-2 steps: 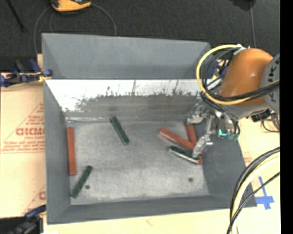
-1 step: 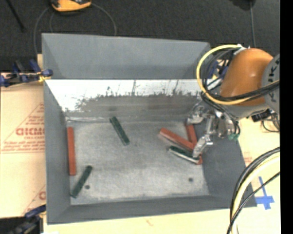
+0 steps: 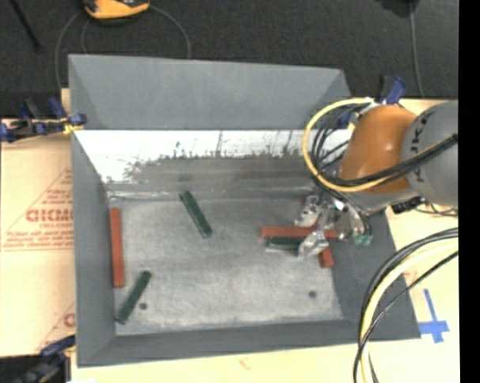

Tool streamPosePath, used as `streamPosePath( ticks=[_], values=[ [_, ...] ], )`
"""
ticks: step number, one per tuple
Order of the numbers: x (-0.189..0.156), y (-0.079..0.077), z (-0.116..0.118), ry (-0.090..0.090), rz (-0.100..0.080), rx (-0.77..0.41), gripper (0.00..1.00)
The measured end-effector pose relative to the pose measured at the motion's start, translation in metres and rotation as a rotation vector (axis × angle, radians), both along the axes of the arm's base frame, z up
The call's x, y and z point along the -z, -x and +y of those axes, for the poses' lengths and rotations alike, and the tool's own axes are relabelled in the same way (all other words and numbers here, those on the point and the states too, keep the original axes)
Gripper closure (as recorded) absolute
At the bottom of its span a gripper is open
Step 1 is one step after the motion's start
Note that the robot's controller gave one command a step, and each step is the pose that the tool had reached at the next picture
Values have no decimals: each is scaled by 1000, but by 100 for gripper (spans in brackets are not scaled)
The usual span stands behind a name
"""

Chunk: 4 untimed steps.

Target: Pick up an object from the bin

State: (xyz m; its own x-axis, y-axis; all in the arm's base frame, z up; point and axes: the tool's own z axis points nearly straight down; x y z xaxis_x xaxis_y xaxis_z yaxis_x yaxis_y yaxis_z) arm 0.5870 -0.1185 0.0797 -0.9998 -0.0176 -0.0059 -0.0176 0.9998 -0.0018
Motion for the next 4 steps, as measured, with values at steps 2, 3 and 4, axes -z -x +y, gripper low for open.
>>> streamPosePath(
  ticks=[2,3,4],
  values=[
    [-111,7,10,1,2,-22,100],
    [-111,7,10,0,2,-22,100],
    [-146,5,3,-1,7,-101,100]
  ],
)
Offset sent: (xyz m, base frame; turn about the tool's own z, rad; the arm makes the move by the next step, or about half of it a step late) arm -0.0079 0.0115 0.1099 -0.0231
